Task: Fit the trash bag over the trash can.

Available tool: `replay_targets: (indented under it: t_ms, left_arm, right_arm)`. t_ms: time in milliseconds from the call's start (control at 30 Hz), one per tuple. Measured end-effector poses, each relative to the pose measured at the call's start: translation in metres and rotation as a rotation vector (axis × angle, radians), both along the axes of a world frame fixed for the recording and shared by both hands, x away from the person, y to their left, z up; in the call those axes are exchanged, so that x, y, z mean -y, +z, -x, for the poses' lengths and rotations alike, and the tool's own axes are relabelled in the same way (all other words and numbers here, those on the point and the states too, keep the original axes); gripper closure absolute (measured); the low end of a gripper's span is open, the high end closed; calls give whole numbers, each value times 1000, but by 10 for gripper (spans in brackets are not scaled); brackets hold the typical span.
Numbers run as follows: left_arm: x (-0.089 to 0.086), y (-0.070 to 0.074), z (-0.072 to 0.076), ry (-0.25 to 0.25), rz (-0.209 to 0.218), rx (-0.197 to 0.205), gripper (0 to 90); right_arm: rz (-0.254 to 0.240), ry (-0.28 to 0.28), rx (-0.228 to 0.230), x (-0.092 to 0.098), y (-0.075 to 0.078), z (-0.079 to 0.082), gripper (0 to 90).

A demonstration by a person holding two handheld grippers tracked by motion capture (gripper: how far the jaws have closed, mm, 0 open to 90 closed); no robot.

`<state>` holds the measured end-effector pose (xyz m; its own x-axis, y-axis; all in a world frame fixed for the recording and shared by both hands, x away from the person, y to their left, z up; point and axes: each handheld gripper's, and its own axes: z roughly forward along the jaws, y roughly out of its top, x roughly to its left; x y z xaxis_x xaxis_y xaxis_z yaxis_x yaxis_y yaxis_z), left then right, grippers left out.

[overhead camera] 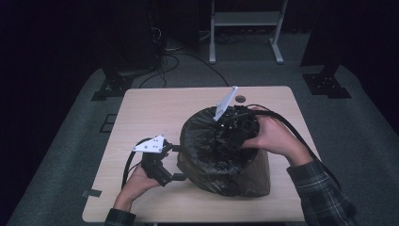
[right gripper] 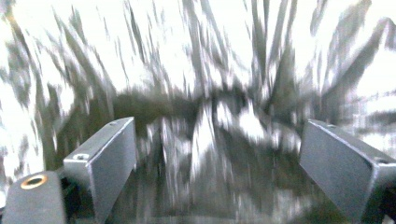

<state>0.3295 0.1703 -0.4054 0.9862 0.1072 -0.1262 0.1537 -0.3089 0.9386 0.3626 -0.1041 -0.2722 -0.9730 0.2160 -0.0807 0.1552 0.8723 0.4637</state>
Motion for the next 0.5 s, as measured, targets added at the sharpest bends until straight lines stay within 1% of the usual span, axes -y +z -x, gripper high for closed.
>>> replay_targets:
  t_ms: [100, 200, 367, 500]
  left_arm:
    - [1, 0, 0, -5, -1, 2, 0]
    - [0, 0, 0, -7, 0, 3, 0]
    - [0, 1, 0, -9, 3, 3, 0]
    - [0, 1, 0, -11, 9, 1, 0]
  right_arm:
    - [-15, 18, 6, -19, -2, -2, 102]
    - [-28, 33, 3, -35, -7, -5, 102]
    - [-15, 44, -20, -58, -27, -12, 101]
    - [19, 45, -38, -67, -43, -14, 101]
